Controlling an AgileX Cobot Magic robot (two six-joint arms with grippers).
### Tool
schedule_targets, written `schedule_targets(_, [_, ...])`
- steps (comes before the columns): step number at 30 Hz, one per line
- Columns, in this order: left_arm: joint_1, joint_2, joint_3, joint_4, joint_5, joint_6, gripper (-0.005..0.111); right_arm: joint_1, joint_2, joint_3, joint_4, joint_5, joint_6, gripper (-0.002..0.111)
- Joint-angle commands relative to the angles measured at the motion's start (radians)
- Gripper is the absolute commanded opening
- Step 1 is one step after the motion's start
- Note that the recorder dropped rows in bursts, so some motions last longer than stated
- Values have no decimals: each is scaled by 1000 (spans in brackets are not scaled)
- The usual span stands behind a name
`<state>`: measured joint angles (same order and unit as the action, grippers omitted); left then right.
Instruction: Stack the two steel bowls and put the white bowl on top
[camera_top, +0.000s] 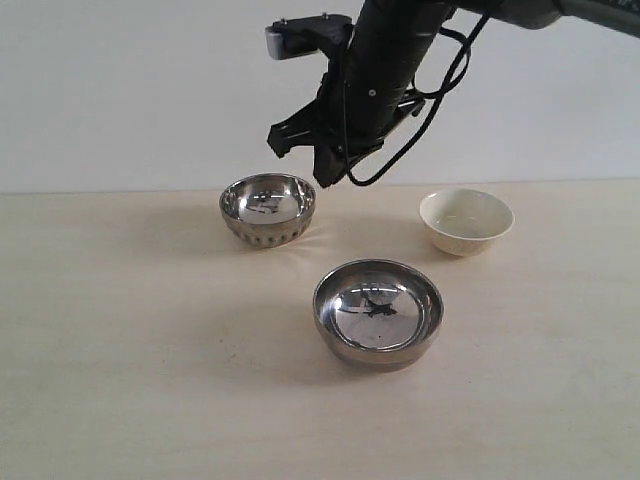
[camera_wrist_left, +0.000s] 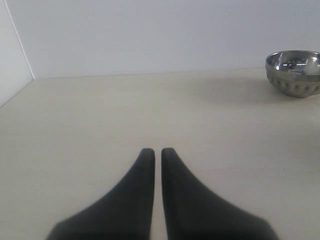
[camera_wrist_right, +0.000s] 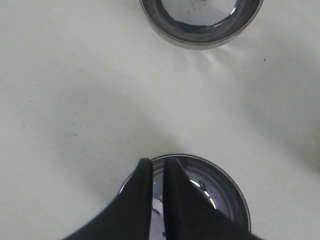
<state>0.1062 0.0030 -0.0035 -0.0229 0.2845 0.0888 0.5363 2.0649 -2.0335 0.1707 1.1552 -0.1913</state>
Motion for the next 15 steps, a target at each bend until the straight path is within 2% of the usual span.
schedule_targets(1, [1,-3,3,-3,0,-11,4,-7,-126,125,-19,-146,15,1])
schedule_targets(8, [1,-3,3,-3,0,-11,4,-9,-417,579,-70,-661,78,1])
schedule_targets(15, [1,-3,3,-3,0,-11,4,-9,-680,968,-70,-1102,142,1])
